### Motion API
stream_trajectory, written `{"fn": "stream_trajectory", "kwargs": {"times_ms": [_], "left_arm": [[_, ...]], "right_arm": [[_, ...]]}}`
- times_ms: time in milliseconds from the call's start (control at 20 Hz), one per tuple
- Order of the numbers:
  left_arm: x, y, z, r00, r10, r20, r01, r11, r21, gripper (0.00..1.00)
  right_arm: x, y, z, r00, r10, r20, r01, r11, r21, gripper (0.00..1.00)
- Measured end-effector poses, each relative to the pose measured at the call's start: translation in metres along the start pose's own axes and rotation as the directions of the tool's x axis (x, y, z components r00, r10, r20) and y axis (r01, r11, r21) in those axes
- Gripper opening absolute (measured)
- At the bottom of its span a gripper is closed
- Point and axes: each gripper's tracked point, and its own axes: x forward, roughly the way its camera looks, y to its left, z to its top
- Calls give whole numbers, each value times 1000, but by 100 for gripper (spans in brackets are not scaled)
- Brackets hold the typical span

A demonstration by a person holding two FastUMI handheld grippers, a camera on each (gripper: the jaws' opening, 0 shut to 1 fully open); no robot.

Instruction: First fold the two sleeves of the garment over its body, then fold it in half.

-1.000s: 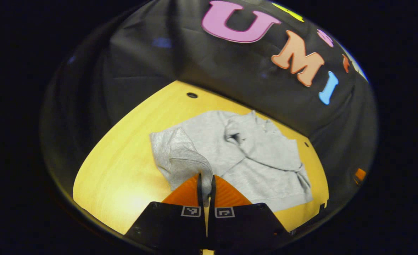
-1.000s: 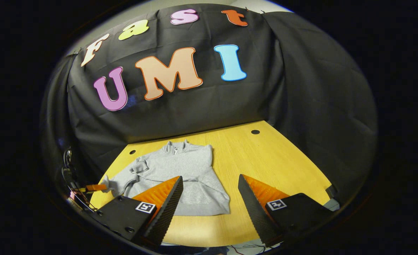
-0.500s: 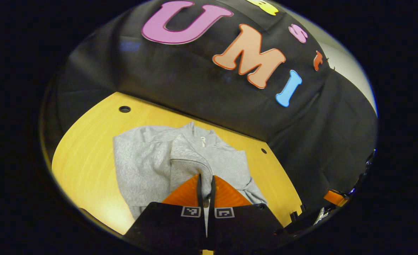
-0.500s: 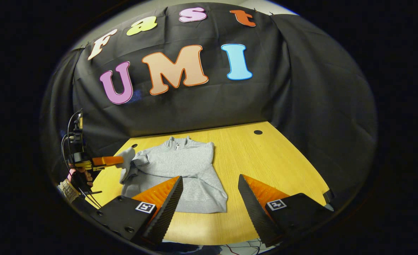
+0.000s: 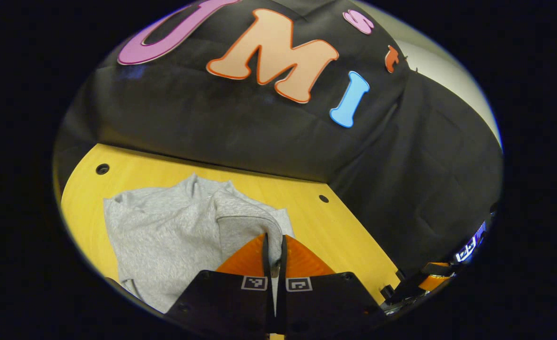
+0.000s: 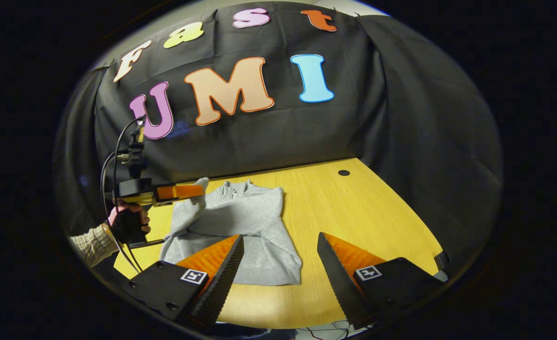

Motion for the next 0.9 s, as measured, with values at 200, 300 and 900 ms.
{"fn": "stream_trajectory", "kwargs": {"times_ms": [200, 300, 900], "left_arm": [[52, -35, -2, 1000, -19, -15, 19, 999, 40, 0], [77, -44, -7, 1000, -5, -24, 7, 998, 69, 3], [160, -41, -57, 982, 72, -173, -31, 973, 229, 38]], "right_arm": [[11, 3, -1, 1000, 26, -3, -26, 1000, -5, 98], [12, 0, -3, 999, 35, -16, -35, 999, 3, 94], [18, -28, -5, 999, -7, -37, 7, 1000, -7, 98]]}}
